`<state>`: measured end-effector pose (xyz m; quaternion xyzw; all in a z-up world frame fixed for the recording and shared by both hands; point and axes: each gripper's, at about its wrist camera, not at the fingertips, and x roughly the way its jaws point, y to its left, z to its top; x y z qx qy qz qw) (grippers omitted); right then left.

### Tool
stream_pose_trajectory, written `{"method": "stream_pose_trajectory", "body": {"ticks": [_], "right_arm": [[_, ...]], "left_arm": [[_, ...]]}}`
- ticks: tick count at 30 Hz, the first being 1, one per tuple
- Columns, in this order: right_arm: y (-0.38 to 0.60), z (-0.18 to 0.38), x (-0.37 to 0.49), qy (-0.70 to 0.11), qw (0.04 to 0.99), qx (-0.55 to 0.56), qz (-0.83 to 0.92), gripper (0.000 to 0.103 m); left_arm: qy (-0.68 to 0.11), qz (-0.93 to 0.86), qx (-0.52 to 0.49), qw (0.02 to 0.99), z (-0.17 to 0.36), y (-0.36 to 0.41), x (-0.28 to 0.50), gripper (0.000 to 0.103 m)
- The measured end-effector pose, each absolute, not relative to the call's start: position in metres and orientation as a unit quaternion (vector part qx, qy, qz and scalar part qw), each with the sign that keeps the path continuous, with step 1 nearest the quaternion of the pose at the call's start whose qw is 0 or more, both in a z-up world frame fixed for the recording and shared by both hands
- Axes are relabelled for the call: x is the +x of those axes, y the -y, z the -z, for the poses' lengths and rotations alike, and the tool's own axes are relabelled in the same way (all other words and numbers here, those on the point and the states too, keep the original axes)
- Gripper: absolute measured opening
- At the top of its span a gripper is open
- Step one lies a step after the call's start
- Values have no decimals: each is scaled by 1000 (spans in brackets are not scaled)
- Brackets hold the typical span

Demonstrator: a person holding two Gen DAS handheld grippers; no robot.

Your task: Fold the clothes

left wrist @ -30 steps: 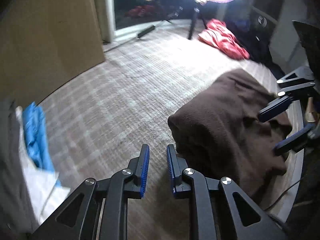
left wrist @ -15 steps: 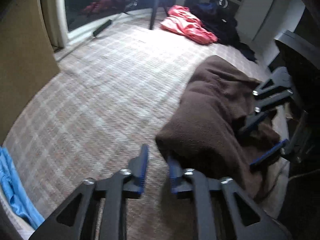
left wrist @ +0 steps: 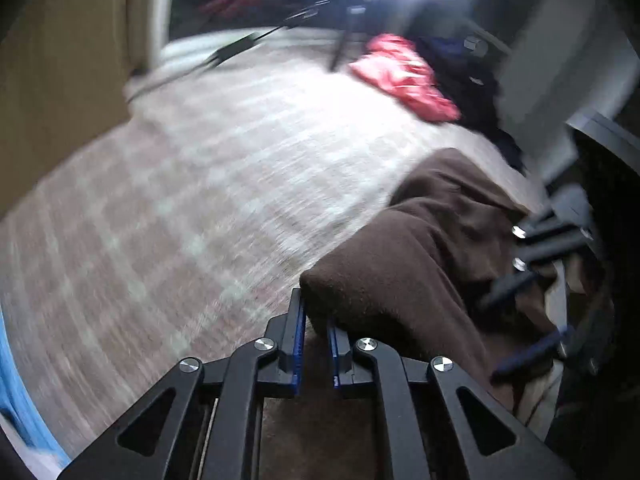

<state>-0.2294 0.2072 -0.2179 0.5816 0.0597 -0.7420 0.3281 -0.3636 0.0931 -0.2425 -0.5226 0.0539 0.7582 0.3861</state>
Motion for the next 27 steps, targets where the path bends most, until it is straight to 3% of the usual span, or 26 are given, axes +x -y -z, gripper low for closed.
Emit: {"method": "stream_pose_trajectory", "body": {"ticks": [2,4,7,13,17,19,20,23,27], "right_arm": [[-203,221,-221,-80,324,570,751,42],[-197,220,-214,-109,320,562,755,42],[-215,205,-216,-74,327,569,751,42],[-317,169,-243,52,235,533,811,40],[-334,179,-274,105,215,542,805,39],[-347,194,-282,87,187,555,806,18],[-349,204,-281,83,177,560,805,13],[-351,210,-278,68,174,566,803,12],[-358,184,-273,77,169,547,816,17]], "left_arm": [[-34,-763,-531,366,244,-91,-364,9],[-75,-779,-521,341,236,-96,-357,13],[-172,-800,-507,272,228,-89,-350,10],[-109,-817,-466,321,168,-89,-337,10],[-106,-802,-467,356,176,-136,-341,15],[-151,-800,-490,310,213,-146,-349,16],[-144,-804,-490,304,218,-144,-350,17],[-142,-811,-490,287,215,-143,-351,25],[-138,-813,-487,289,199,-142,-340,21]]}}
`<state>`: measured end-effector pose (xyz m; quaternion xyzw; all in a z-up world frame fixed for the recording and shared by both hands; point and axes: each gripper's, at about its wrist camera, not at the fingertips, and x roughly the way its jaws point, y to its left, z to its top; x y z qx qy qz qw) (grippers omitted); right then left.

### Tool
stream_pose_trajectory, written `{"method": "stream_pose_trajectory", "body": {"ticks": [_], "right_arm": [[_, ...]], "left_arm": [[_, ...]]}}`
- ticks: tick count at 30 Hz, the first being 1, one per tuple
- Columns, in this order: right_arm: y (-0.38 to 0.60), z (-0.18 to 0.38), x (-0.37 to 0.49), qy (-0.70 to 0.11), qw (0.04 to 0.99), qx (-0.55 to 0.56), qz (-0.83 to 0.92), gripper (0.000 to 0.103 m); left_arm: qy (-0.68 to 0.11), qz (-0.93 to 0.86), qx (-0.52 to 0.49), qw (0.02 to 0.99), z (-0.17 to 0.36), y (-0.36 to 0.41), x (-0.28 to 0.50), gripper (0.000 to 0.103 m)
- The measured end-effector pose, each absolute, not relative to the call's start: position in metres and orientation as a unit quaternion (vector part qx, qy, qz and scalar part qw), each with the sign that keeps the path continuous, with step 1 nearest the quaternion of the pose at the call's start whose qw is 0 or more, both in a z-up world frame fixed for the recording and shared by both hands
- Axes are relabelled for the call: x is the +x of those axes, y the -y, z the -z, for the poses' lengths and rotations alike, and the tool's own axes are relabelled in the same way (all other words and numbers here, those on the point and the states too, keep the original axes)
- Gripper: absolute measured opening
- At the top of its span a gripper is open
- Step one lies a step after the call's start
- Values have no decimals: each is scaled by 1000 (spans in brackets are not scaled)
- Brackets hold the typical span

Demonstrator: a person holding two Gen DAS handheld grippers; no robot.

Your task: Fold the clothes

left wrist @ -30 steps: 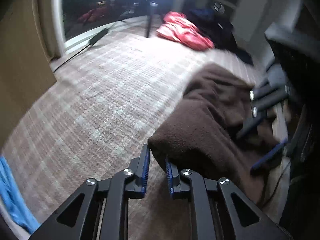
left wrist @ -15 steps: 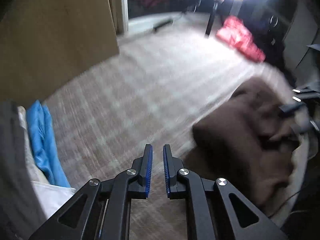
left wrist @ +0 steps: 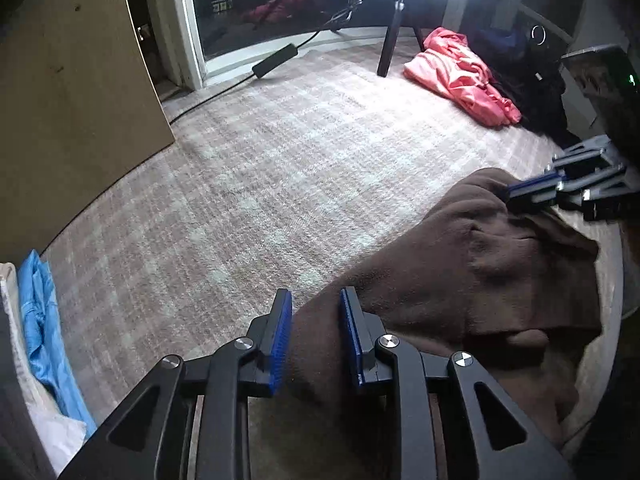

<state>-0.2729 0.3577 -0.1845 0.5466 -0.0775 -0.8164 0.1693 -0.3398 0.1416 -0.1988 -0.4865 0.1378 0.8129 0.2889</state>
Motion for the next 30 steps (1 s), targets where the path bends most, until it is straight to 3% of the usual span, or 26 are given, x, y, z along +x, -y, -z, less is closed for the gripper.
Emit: {"method": "stream_pose_trajectory", "body": {"ticks": [6,9,11,14,17,23,30], "right_arm": [[-413,170,-275,144,139,527,826,20],[-418,176,-274,170,158,529,816,20],[-400,195,-270,131,173,557,802,20],[-382,214,-257,56,161,590,789,20],[-393,189,-244,99,170,560,805,20],[-401,172,-252,103,176,543,815,20],[-390,207,-294,116,221,566,786,20]], "left_arm": [[-104,-793,-465,379,164,-151,-300,21],[-122,-746,-516,403,204,-166,-279,23],[-144,-743,-519,397,224,-166,-267,21],[-131,-753,-508,397,208,-163,-264,19],[-118,-756,-503,402,184,-167,-264,19],[-118,-749,-446,475,161,-239,-250,19],[-152,-708,-483,492,217,-292,-243,19]]}}
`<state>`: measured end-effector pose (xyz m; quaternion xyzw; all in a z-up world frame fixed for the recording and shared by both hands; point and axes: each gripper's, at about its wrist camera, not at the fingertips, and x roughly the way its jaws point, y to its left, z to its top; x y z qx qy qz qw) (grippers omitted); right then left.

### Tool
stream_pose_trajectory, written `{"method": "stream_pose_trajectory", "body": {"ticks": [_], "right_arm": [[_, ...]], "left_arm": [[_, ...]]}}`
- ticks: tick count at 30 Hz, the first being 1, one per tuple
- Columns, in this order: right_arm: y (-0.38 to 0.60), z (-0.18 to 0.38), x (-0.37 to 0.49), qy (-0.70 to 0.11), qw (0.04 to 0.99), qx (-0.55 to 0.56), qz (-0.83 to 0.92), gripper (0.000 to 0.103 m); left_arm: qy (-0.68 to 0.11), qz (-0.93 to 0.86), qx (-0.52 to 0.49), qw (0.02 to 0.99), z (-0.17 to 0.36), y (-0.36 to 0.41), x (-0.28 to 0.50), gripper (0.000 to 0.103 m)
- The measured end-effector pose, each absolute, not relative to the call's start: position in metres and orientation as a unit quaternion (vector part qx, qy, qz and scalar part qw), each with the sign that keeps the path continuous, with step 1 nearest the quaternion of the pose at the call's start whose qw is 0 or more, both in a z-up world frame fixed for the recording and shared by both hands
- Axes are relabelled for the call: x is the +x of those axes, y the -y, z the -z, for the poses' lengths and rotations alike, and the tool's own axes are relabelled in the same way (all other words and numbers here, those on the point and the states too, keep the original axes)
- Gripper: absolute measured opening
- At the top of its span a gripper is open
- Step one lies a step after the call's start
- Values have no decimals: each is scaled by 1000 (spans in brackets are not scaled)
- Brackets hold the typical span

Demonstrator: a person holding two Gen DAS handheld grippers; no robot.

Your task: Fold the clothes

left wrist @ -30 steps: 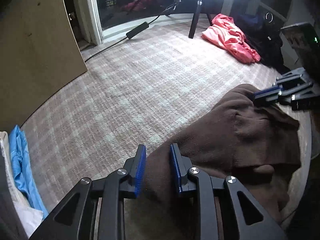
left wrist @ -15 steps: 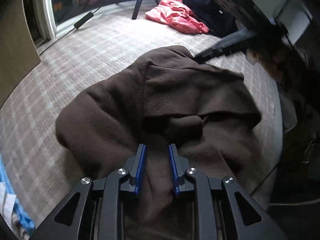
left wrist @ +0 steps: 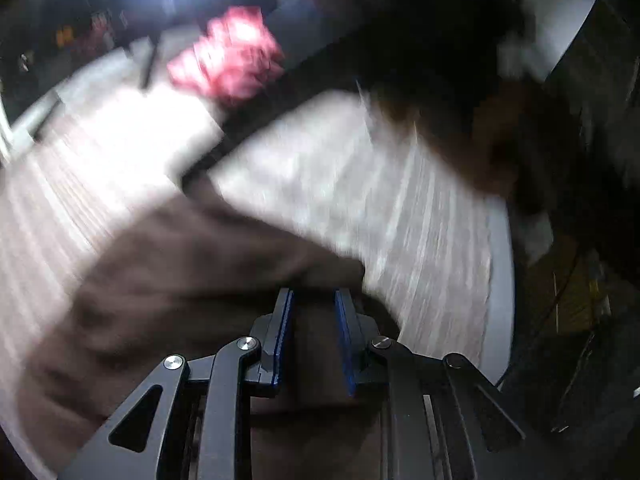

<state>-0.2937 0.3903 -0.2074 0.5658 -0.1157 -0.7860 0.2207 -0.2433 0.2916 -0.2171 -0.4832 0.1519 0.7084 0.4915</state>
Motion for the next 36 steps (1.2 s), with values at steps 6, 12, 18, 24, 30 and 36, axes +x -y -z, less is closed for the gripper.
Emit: {"method": "stream_pose_trajectory", "body": {"ticks": [6,12,18,24,30,36], "right_arm": [[-386,219,-302,19,159,584,796,41],[-359,176,-297,24,213,526,823,41],[-307,206,-317,-5,263,553,790,21],[-305,214,-319,-12,253,560,789,16],[-362,167,-290,72,216,530,817,25],[-360,199,-240,56,231,573,784,26]], "left_arm": [[-117,-713,-499,479,206,-277,-243,19],[-70,-800,-454,385,147,-188,-273,26],[-106,-814,-504,269,206,-149,-328,11],[-83,-821,-494,273,204,-143,-330,12],[-26,-828,-490,270,163,-117,-286,29],[-54,-806,-520,277,204,-120,-232,33]]}}
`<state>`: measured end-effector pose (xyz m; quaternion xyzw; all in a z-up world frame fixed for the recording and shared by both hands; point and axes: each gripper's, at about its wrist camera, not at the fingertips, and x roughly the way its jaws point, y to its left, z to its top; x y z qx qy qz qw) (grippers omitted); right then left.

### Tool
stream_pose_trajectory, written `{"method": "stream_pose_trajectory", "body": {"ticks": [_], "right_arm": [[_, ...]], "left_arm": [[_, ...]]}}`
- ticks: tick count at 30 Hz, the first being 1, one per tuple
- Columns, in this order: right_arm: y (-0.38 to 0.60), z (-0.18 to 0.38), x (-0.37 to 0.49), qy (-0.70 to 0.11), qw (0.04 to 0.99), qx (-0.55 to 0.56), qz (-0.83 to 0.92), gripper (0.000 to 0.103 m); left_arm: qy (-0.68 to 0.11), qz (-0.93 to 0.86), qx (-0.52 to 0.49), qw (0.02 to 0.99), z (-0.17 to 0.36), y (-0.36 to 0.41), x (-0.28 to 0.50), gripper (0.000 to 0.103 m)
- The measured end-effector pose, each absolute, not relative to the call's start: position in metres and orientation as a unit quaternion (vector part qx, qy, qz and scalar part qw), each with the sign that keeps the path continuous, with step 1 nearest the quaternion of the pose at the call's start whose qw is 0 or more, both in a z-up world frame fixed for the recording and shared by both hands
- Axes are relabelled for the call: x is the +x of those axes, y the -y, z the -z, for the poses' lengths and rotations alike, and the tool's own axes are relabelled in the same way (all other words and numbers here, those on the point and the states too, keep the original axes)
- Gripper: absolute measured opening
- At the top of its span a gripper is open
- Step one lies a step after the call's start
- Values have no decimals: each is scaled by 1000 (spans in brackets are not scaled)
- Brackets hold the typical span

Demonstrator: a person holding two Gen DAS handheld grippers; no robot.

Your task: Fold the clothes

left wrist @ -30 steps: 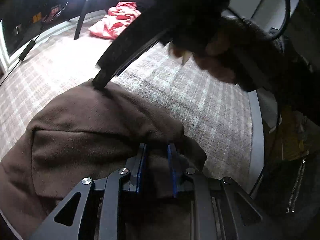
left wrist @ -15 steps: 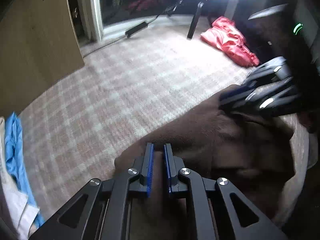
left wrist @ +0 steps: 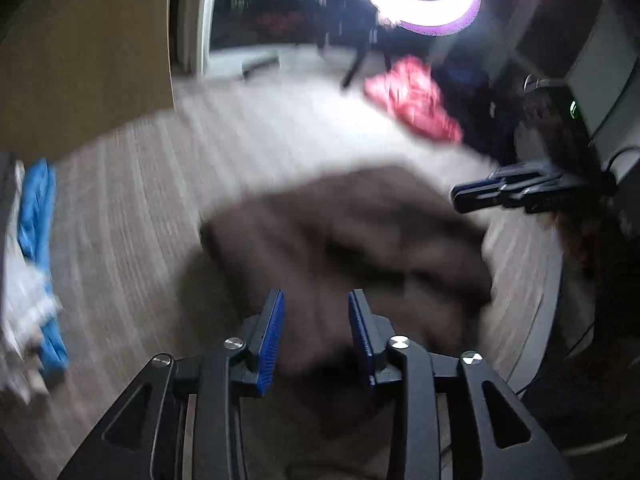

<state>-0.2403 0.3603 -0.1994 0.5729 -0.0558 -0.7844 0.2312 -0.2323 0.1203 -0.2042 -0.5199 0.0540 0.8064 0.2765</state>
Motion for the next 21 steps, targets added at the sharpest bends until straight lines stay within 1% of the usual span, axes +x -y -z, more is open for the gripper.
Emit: {"method": "stream_pose_trajectory", "body": {"ticks": [1,3,5,7,8,11,13,15,17,19,20,21], "right_arm": [[-363,204,-240,62,229,576,782,26],[-369,213,-238,74,224,583,778,26],[-381,195,-235,95,216,585,776,26],[-397,170,-224,97,198,563,797,32],[-403,164,-220,104,188,556,803,39],[-410,152,-210,120,177,529,821,40],[-397,154,-207,108,188,523,824,40],[-379,166,-202,103,213,536,810,39],[-359,185,-197,78,228,546,802,39],[-343,202,-189,19,219,569,793,39],[-340,198,-184,-1,220,564,796,39],[-343,191,-183,2,221,567,794,39]], "left_arm": [[-53,-806,-522,274,214,-119,-230,34],[-23,-810,-523,265,208,-108,-227,34],[0,-816,-518,255,196,-96,-221,32],[6,-826,-507,246,178,-86,-211,34],[5,-830,-502,243,170,-82,-205,35],[20,-837,-494,235,161,-78,-200,36],[26,-836,-490,244,166,-86,-194,33],[27,-830,-490,266,176,-102,-192,34],[20,-816,-505,279,196,-119,-187,34],[3,-810,-521,270,209,-123,-184,35],[-6,-807,-528,265,214,-124,-182,34],[2,-809,-529,257,208,-118,-181,34]]}}
